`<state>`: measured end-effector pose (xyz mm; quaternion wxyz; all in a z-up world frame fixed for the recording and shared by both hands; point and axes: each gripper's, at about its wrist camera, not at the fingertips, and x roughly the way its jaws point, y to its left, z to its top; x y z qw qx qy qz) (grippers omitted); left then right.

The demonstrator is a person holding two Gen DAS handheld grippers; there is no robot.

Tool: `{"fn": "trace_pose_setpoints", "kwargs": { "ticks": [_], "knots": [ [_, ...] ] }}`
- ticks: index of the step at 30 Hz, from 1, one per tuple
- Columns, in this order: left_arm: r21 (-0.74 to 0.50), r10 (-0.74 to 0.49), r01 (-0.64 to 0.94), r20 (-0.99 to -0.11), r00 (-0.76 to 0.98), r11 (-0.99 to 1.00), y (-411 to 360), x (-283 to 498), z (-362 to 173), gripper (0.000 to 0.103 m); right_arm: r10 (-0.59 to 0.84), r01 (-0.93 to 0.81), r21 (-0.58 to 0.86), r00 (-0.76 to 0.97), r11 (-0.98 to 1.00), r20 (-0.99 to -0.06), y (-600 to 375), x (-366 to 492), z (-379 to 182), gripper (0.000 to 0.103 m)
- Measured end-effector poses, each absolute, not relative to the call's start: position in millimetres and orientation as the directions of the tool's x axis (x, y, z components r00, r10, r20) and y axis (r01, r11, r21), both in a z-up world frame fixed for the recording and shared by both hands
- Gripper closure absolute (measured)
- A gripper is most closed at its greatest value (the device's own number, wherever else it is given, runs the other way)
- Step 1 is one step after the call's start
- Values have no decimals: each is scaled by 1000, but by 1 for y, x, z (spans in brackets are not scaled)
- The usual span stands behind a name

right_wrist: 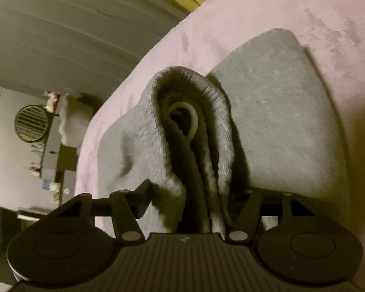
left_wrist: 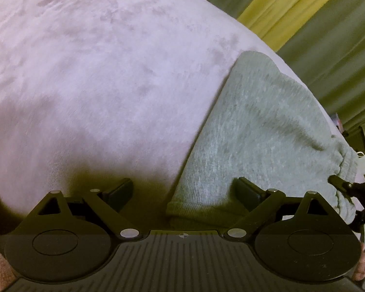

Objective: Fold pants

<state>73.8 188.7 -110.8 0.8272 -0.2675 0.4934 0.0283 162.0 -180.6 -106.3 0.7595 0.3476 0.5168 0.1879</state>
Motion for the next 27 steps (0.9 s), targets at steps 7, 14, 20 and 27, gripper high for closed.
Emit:
{"fn": "trace_pose_setpoints", "kwargs": {
  "ticks": [7,14,20,27],
  "knots": [
    [-413,-218,-309,-834,507,857,187,75,-111,6,652,-9,759,518,651,-553,-165,138,-42,66],
    [-407,-220,-287,-830,513,867,187,74,-109,6,628,29,804,609,594,-486,-192,98,-24,67],
    [-352,-203,-227,-844,497,908,175,79,-101,6,413,232,584,512,778,-754,-209,105,-70,41],
    [-136,-63,-108,-859,509,985,144,105,-82,6,355,132,527,603,839,-715,-207,95,-34,5]
  ]
}}
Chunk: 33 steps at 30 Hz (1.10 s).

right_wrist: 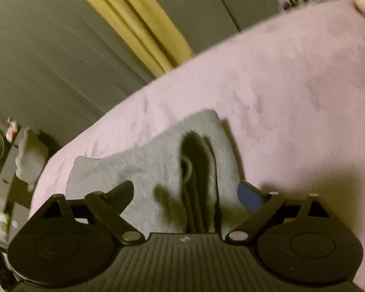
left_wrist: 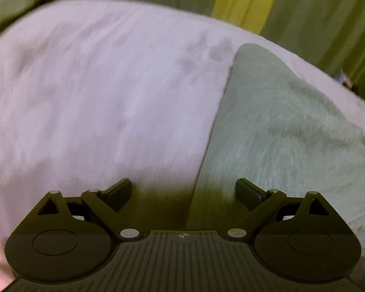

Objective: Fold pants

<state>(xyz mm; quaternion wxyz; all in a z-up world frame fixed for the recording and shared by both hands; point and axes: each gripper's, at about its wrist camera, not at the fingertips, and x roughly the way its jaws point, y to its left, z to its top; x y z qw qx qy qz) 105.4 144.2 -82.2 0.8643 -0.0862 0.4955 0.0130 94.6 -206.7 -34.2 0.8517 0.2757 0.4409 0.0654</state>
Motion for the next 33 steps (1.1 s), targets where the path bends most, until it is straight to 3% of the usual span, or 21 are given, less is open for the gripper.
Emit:
{"fn": "trace_pose_setpoints", "kwargs": {
  "ticks": [3,6,9,12,16,21,24,33],
  "knots": [
    [-89,-48,-54,-852,521,995,132,119,-77,6,388,92,502,520,860,-761,-204,100,-52,5],
    [-86,-85,23,-862,499,996,123,132,-80,6,266,28,313,459,949,-848,-185,98,-69,4],
    [-90,-121,88,-873,472,992,121,144,-88,5,343,67,416,455,907,-822,-207,94,-76,4],
    [-168,-215,144,-874,436,975,130,161,-96,2,434,91,523,448,848,-782,-225,96,-90,4],
    [-338,-386,190,-855,348,922,148,187,-112,0,476,17,540,450,842,-756,-231,96,-93,4],
    [-409,-488,285,-813,319,867,150,207,-109,0,516,-22,561,423,828,-745,-238,103,-93,4],
    [-515,-603,337,-755,256,788,143,215,-116,0,534,-42,572,421,819,-734,-235,109,-94,4],
    [-484,-581,361,-779,236,797,121,233,-119,0,561,-71,589,415,805,-716,-238,114,-98,4]
  ]
}}
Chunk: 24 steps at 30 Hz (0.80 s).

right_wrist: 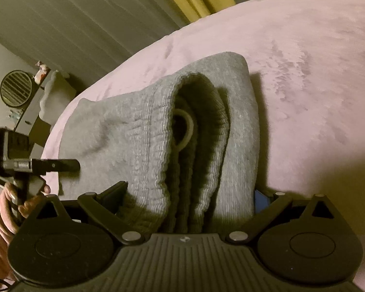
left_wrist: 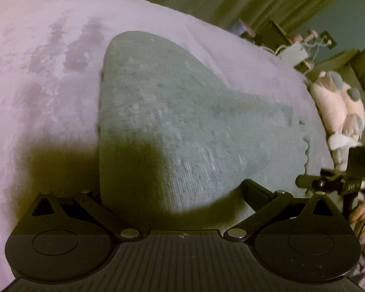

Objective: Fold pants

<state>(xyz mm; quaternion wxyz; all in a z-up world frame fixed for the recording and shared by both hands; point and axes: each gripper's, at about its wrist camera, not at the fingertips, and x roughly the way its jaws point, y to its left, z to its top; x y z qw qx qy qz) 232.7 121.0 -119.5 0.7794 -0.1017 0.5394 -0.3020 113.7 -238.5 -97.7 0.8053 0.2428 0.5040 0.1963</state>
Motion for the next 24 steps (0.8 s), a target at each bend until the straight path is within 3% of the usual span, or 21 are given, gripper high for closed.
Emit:
{"fn": "trace_pose_setpoints", "kwargs": {
  "ticks": [4,10,11,12,14,16,19,21,23,24],
  "knots": [
    [-407,-530,420,-814,236,811,107,231,-126,0,556,-82,578,409,812,-724,-233,124,-100,4],
    [-404,-525,396,-806,273,825,104,229,-122,2,517,-30,548,380,836,-767,-226,134,-94,4],
    [-399,-527,402,-801,286,824,106,224,-120,7,509,-37,537,379,843,-773,-223,134,-91,6],
    [-388,-525,414,-797,298,824,107,220,-118,10,518,-52,541,378,839,-767,-220,133,-87,21],
    [-398,-544,426,-781,307,812,112,215,-113,25,557,-104,566,389,818,-734,-216,129,-78,28],
    [-467,-598,413,-749,285,781,119,216,-115,28,579,-133,580,395,804,-713,-218,128,-78,28],
    [-524,-621,357,-742,254,773,115,229,-129,11,614,-76,635,369,768,-698,-223,140,-97,18],
    [-490,-590,354,-760,274,796,103,230,-125,12,617,-42,654,381,755,-689,-218,146,-99,9],
    [-402,-541,413,-783,308,817,90,222,-116,35,573,-53,605,397,794,-717,-205,146,-92,12],
    [-381,-527,417,-786,323,825,89,219,-113,40,556,-72,583,413,809,-721,-200,144,-88,25]
  ]
}}
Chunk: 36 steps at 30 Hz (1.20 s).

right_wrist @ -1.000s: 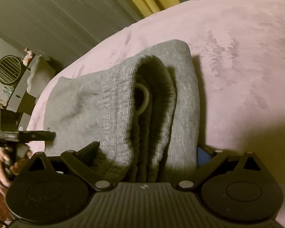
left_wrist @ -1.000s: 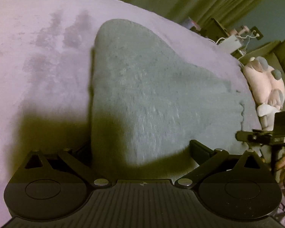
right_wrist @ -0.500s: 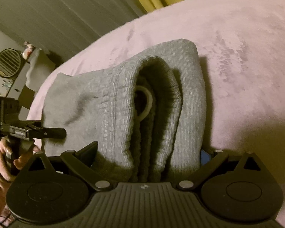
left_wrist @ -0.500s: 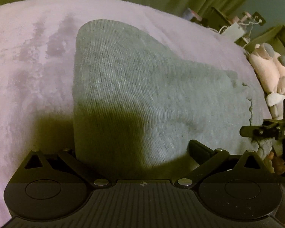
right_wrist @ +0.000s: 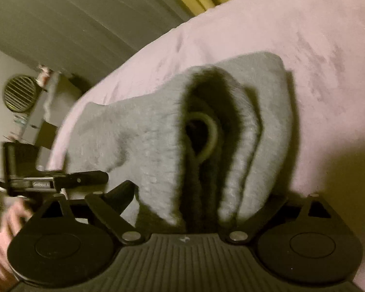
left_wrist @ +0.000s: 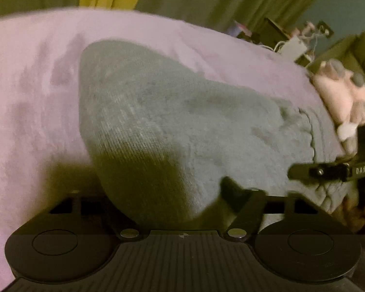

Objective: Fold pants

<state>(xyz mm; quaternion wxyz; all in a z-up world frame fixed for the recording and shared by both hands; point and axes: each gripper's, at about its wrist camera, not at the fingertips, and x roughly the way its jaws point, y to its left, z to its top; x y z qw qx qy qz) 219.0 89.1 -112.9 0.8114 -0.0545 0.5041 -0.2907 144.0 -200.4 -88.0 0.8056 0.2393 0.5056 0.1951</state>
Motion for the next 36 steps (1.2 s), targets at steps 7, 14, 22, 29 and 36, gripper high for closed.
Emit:
{"fn": "trace_pose_setpoints", "kwargs": {
  "ticks": [7,14,22,29,36],
  "knots": [
    [-399,-541,394,-752,377,828,91,217,-75,68,606,-49,674,488,737,-628,-211,147,-64,42],
    [-314,-504,423,-720,477,850,71,257,-27,72,603,-118,679,586,724,-541,-203,193,-25,43],
    [57,-82,203,-783,617,978,64,303,-45,22,246,86,395,657,915,-713,-201,239,-40,9],
    [40,-103,212,-777,621,976,60,243,-64,8,184,124,360,682,925,-708,-199,200,-44,5],
    [31,-122,232,-778,616,972,35,206,-92,4,149,21,197,579,980,-801,-141,189,-65,5]
  ]
}}
